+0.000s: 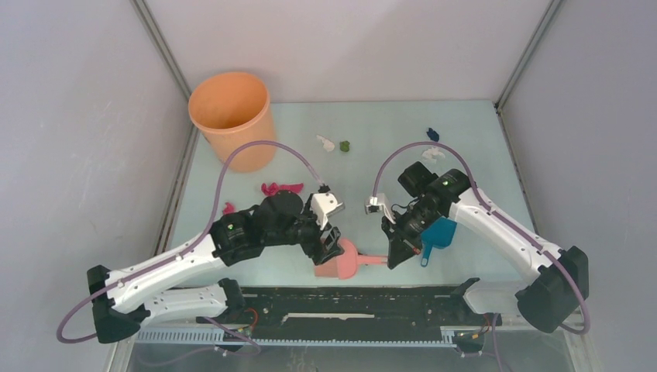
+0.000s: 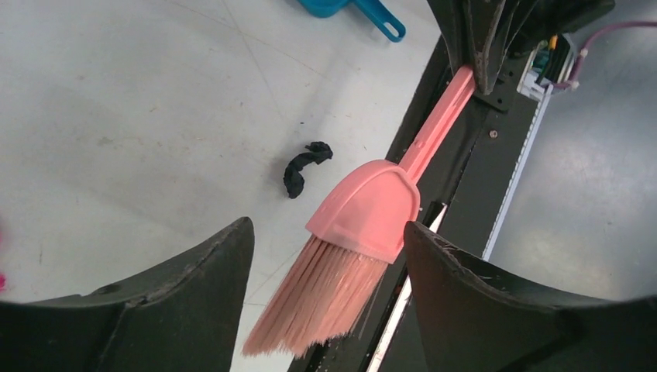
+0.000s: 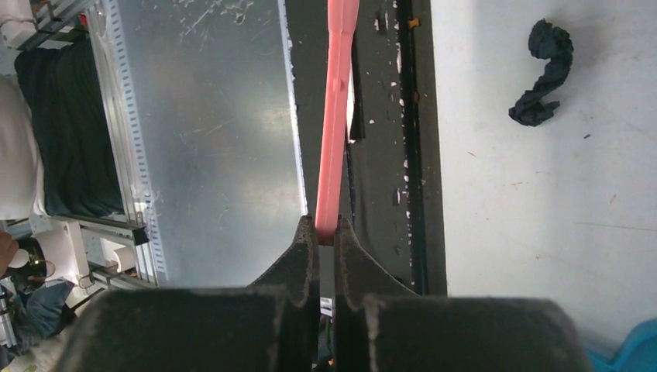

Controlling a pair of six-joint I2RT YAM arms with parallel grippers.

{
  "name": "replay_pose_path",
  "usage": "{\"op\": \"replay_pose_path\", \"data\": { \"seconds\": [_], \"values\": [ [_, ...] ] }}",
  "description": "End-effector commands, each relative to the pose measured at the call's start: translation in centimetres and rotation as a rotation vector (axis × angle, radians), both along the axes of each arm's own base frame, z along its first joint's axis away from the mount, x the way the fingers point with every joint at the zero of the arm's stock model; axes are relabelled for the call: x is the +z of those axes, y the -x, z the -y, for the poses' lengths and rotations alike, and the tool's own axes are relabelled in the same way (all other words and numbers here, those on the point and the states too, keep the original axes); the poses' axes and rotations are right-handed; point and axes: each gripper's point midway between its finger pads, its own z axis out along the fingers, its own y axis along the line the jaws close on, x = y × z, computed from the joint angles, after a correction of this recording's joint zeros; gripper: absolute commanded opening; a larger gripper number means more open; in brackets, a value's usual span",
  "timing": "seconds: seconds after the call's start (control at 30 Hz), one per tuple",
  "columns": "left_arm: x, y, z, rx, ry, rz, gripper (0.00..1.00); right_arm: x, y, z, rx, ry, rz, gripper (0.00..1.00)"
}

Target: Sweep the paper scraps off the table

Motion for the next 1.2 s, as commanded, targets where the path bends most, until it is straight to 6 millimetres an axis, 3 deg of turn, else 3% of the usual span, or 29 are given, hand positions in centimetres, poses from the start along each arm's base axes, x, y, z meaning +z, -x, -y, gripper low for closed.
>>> {"op": "replay_pose_path", "data": {
  "seconds": [0.0, 0.13, 0.27, 0.3, 0.33, 0.43, 0.57, 0.7, 0.9, 1.17],
  "values": [
    [-0.9, 0.8, 1.6, -0.095, 0.008, -0.002, 0.72, 2.0, 0.5, -1.0, 0.041, -0.098, 0.004, 0.00],
    [-2.2, 1.8, 2.0, -0.150, -0.005, -0.051, 0.50, 2.0, 0.5, -1.3, 0.039, -0.111, -0.004, 0.00],
    [-3.0, 2.4, 2.3, -0.162, 0.008, -0.089, 0.11, 1.9, -0.2, -1.5, 0.013, -0.113, 0.010, 0.00],
    [-3.2, 2.5, 2.5, -0.158, 0.022, -0.101, 0.05, 1.8, -0.5, -1.5, -0.004, -0.118, 0.010, 0.01],
    [-3.3, 2.6, 2.7, -0.152, 0.043, -0.115, 0.01, 1.8, -0.8, -1.6, -0.024, -0.129, 0.009, 0.11],
    [-1.9, 3.7, 3.6, -0.159, 0.189, -0.165, 0.00, 2.4, -1.8, -1.7, -0.091, -0.201, 0.000, 0.43],
    [-0.6, 4.8, 4.2, -0.156, 0.351, -0.242, 0.00, 3.5, -2.9, -1.4, -0.172, -0.307, -0.039, 0.58],
    [-0.5, 3.8, 4.6, -0.065, 0.427, -0.288, 0.00, 3.9, -3.3, -1.0, -0.207, -0.355, -0.095, 0.58],
    [-0.9, 4.5, 5.6, -0.094, 0.515, -0.363, 0.00, 3.3, -2.7, -0.7, -0.172, -0.351, -0.118, 0.59],
    [-0.6, 2.5, 4.5, -0.035, 0.601, -0.413, 0.00, 3.4, -2.2, -0.5, -0.150, -0.355, -0.101, 0.60]
  ]
}}
